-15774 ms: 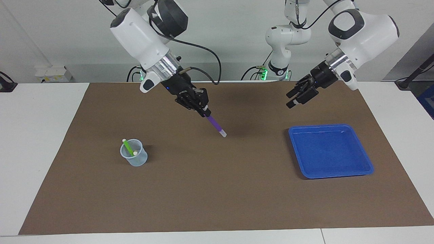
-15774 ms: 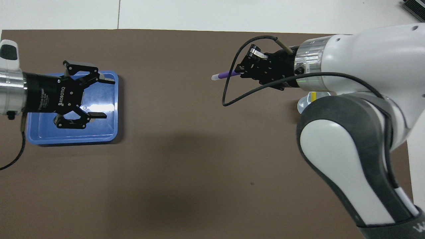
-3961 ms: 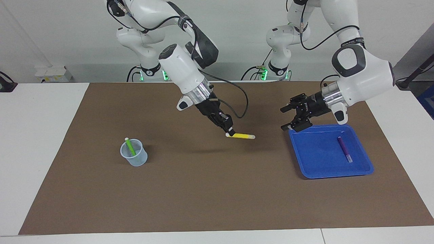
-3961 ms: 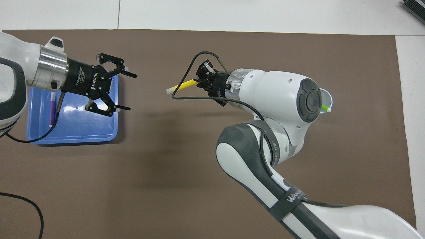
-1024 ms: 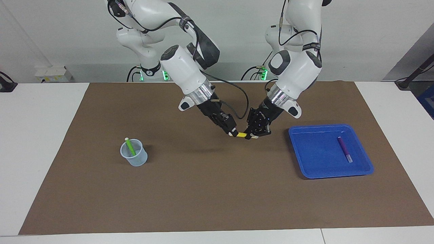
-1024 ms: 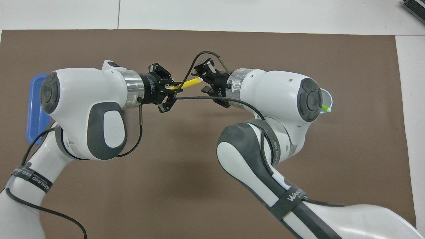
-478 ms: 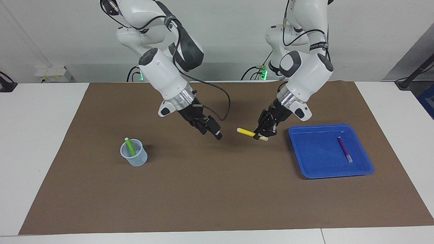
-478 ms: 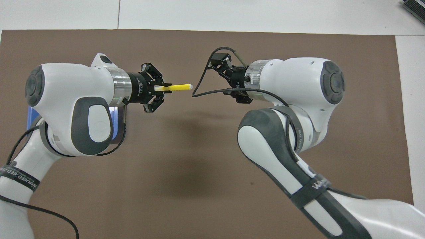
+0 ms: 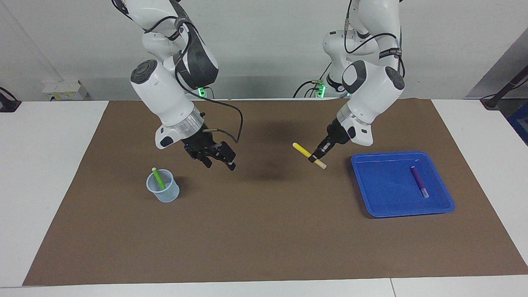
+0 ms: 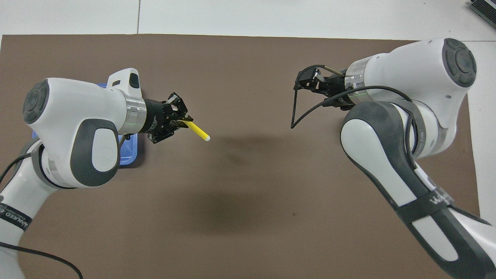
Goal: Right arm passes pens to left for tray arrangement
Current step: 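Lower the yellow pen into the tray while the right gripper returns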
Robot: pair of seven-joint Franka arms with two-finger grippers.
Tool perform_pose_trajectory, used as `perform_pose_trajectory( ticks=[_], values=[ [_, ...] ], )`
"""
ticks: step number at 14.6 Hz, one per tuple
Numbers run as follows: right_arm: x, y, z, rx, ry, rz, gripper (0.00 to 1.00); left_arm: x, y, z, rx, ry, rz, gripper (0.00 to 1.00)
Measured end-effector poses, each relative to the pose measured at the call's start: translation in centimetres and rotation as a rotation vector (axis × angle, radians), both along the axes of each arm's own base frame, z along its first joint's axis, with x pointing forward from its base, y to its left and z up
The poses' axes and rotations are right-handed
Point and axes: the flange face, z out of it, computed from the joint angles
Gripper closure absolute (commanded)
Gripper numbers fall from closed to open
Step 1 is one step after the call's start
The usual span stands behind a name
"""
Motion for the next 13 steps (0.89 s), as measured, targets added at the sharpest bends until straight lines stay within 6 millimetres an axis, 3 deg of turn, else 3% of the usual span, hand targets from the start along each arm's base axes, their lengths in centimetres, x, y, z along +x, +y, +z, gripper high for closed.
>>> perform_pose_trajectory(
  ticks=[4, 8, 10, 13],
  values=[
    [0.4, -4.1, -0.7, -0.118, -0.013, 0.143, 0.00, 1.1, 6.2, -0.5, 0.105, -0.032, -0.112, 1.00],
    [0.9, -8.4, -1.4, -0.215, -0.041, 0.280, 0.00, 1.4, 8.9, -0.7, 0.223, -0.061, -0.208, 1.00],
    [0.8, -10.8, -2.7, -0.262, -0.041, 0.356, 0.00, 1.7, 11.2, -0.6, 0.248, -0.075, -0.273, 1.00],
    [0.1, -14.1, -5.9, -0.306, -0.043, 0.474, 0.02, 2.5, 16.2, -0.5, 0.283, -0.081, -0.346, 1.00]
  ],
)
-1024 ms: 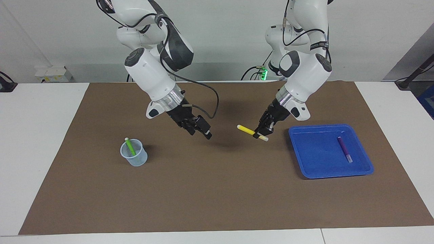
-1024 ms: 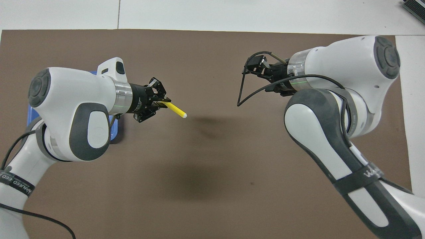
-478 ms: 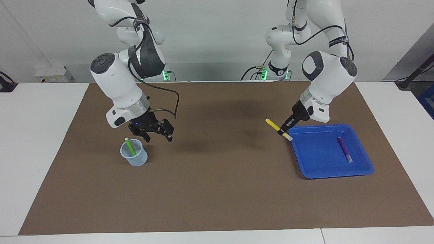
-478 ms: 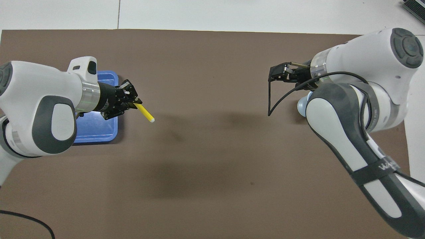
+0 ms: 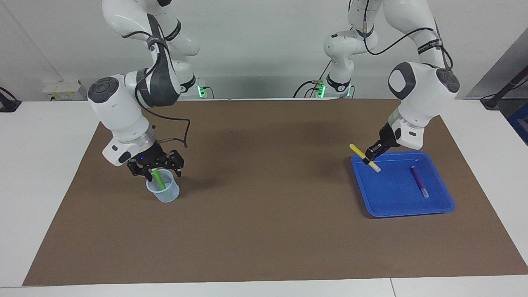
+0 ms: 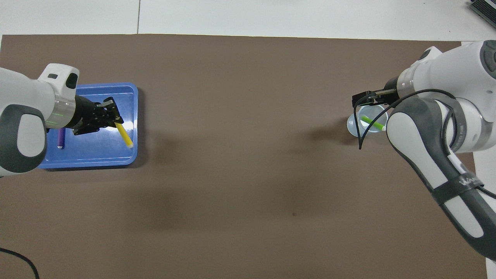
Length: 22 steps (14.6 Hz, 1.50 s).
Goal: Right arm passes pens to left for tray arrangement
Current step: 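Lower the yellow pen into the tray while the right gripper returns, then release the yellow pen beside the purple pen in the tray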
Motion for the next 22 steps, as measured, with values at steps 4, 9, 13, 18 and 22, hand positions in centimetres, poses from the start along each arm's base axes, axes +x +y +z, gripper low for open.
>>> perform_pose_trajectory(
  ticks=[4, 9, 13, 18, 22],
  values=[
    [-1.7, -2.1, -2.9, -0.020, 0.036, 0.083, 0.12, 1.7, 4.4, -1.7, 0.093, -0.012, -0.144, 1.00],
    [-3.5, -2.7, -3.0, -0.039, 0.057, 0.139, 0.29, 4.4, 8.2, -4.5, 0.154, -0.015, -0.310, 1.00],
    [-4.2, -4.4, -1.7, -0.050, 0.066, 0.180, 0.31, 6.0, 9.4, -6.0, 0.187, -0.011, -0.384, 1.00],
    [-4.2, -4.8, -1.5, -0.058, 0.045, 0.198, 0.39, 6.4, 11.1, -8.3, 0.200, -0.015, -0.433, 1.00],
    [-4.3, -4.5, -2.3, -0.063, 0.027, 0.203, 0.45, 5.4, 11.6, -12.5, 0.194, -0.029, -0.428, 1.00]
  ],
)
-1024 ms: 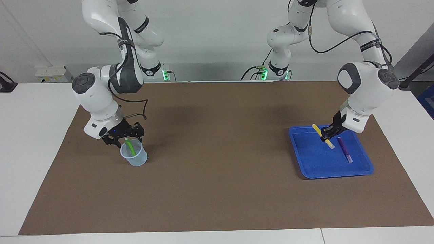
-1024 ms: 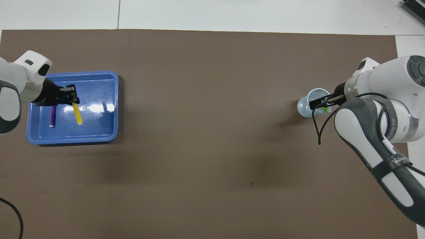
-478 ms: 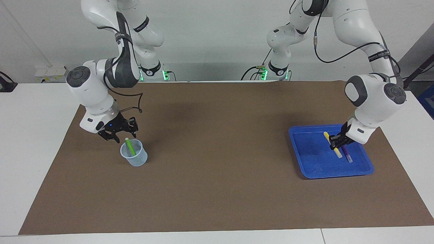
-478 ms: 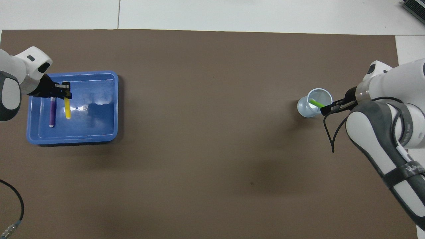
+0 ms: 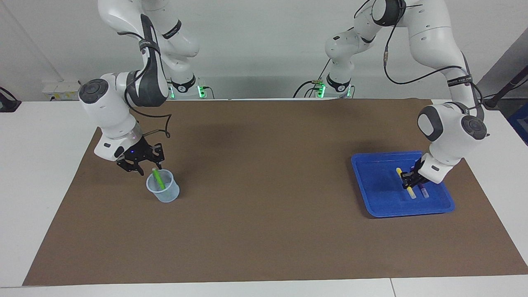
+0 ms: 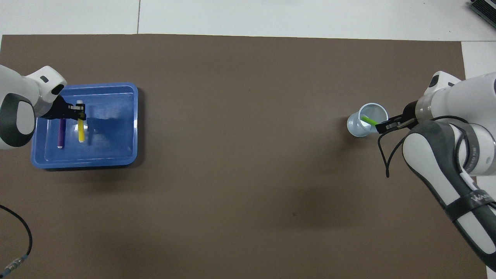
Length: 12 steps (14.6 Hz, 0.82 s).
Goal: Right arm passes pens to left for tray arrangement
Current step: 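Release the yellow pen beside the purple pen in the tray, then grasp the green pen in the cup with the right gripper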
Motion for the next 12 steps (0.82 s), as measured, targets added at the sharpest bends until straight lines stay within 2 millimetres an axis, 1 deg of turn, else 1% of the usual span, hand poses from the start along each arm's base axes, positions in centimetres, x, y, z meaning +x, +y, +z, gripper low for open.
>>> perform_pose_trajectory(
  ticks=[1, 2, 5, 11, 12],
  values=[
    [-0.1, 0.0, -0.1, 0.000, 0.001, 0.000, 0.45, -0.4, 0.0, -0.8, -0.001, 0.005, -0.001, 1.00],
    [-0.1, 0.0, -0.3, 0.000, 0.004, 0.000, 0.46, -0.5, -0.1, -0.9, -0.002, 0.006, -0.002, 1.00],
    [-0.4, 0.1, -0.9, 0.000, 0.015, 0.001, 0.49, -0.7, -0.1, -0.9, 0.000, 0.007, -0.003, 1.00],
    [-0.5, 0.1, -1.2, 0.000, 0.009, 0.001, 0.62, -0.7, 0.3, -0.9, 0.000, 0.009, 0.003, 1.00],
    [-0.5, 0.1, -1.2, 0.000, 0.009, 0.001, 0.65, -0.8, 0.6, -0.9, -0.001, 0.009, 0.008, 0.84]
  ],
)
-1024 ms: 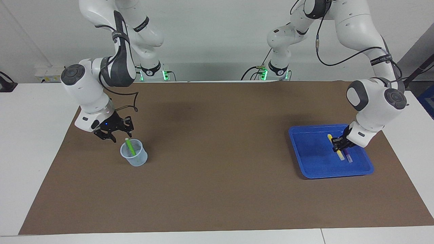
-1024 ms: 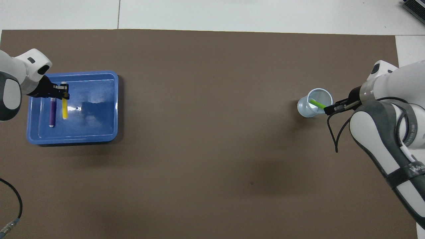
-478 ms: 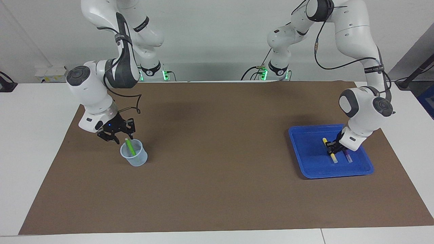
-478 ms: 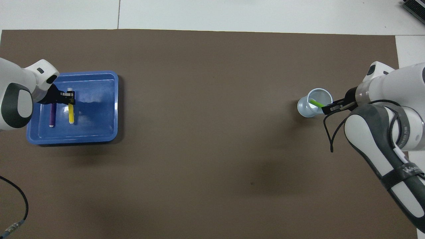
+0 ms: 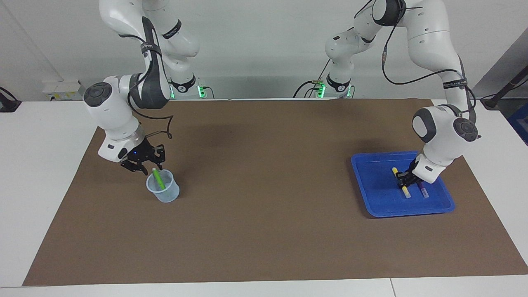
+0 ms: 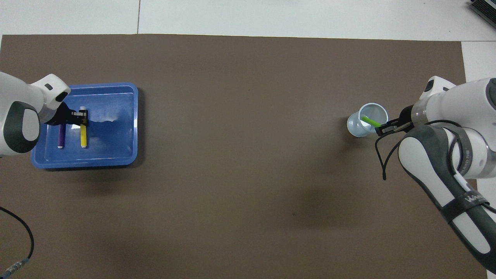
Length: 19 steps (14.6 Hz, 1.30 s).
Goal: Right arm passes pens to left for tray arrangement
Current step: 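Grasp the green pen in the cup with the right gripper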
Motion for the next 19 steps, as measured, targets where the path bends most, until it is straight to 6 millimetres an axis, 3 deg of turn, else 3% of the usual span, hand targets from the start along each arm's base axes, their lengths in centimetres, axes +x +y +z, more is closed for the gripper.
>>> perform_pose_trajectory(
  ticks=[1, 3, 4, 5, 8, 14, 19],
  values=[
    [0.0, 0.0, 0.0, 0.000, 0.000, 0.000, 0.69, -0.1, 0.3, 0.0, 0.000, 0.001, 0.004, 0.58],
    [0.0, 0.0, 0.0, 0.000, 0.000, 0.000, 0.75, -0.2, 0.5, -0.2, 0.000, 0.004, 0.006, 0.40],
    [0.0, 0.0, 0.0, 0.000, 0.000, 0.000, 0.78, -0.3, 0.5, -0.3, -0.001, 0.008, 0.006, 0.12],
    [0.0, 0.0, 0.0, 0.000, 0.000, 0.000, 0.82, -0.4, 0.5, -0.5, -0.001, 0.011, 0.005, 0.02],
    [0.0, 0.0, 0.0, 0.000, -0.001, 0.001, 0.93, -0.5, 0.5, -0.6, -0.002, 0.013, 0.004, 0.02],
    [0.2, 0.0, 0.7, -0.001, -0.008, 0.001, 0.94, -0.5, 0.4, -0.6, -0.003, 0.012, 0.002, 0.02],
    [0.7, 0.0, 4.7, -0.005, 0.016, 0.004, 0.95, -0.5, 0.3, -0.5, -0.003, 0.017, 0.001, 0.01]
  ],
)
